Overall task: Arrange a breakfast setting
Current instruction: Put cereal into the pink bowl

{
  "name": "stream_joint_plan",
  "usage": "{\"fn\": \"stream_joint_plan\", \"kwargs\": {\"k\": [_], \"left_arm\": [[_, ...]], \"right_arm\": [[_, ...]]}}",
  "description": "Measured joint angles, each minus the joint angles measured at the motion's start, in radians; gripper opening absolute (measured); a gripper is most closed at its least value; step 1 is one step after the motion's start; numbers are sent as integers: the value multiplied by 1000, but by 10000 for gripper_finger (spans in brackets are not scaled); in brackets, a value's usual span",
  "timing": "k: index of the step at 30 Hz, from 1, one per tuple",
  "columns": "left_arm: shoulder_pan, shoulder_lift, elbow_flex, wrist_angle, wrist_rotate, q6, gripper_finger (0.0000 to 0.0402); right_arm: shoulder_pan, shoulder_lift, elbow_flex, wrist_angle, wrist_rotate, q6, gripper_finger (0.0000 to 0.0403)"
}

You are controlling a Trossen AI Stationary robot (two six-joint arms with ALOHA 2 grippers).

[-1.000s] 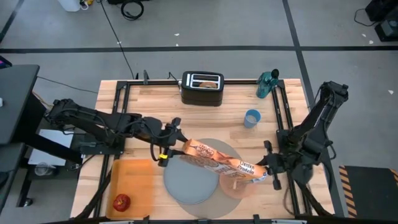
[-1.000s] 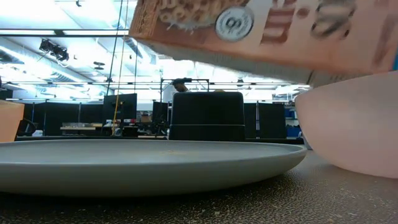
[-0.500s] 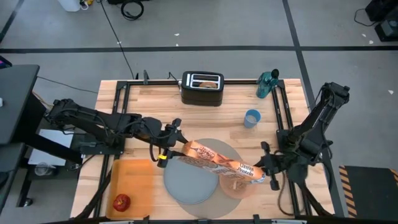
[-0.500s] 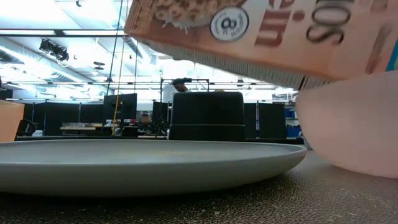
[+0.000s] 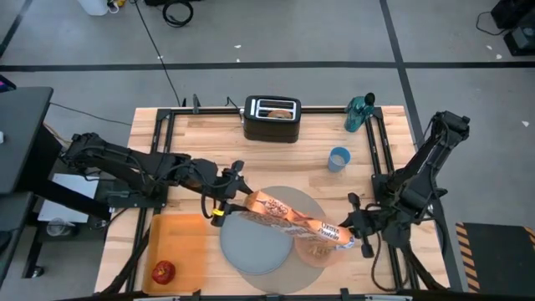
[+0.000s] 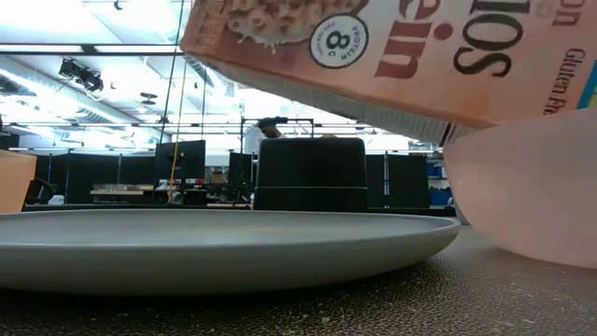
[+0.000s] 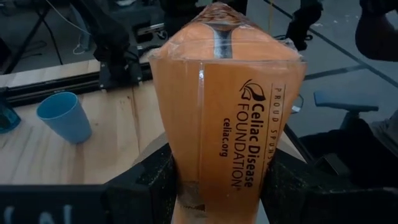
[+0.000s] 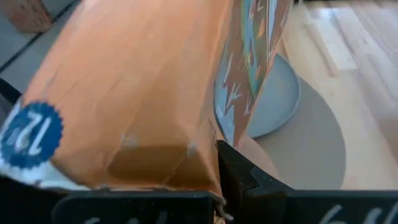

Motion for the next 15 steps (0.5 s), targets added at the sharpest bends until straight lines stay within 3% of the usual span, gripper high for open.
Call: {"fn": "stream_joint_plan", "kwargs": {"k": [4,9,13,15], "left_arm": [[2,-1,1,11,2,-1,192],[-10,1,0,-1,-2,3,192],[-10,-1,1,30,1,6,192],[-10,-1,1,21,2,2,192]], "right_arm": [[51,-15,24,-1,109,-35,11],[25,5,2,-20,26,39,11],[64,-9,24,-25,127,3,11],[53,0,8,0,100,3,11]]}}
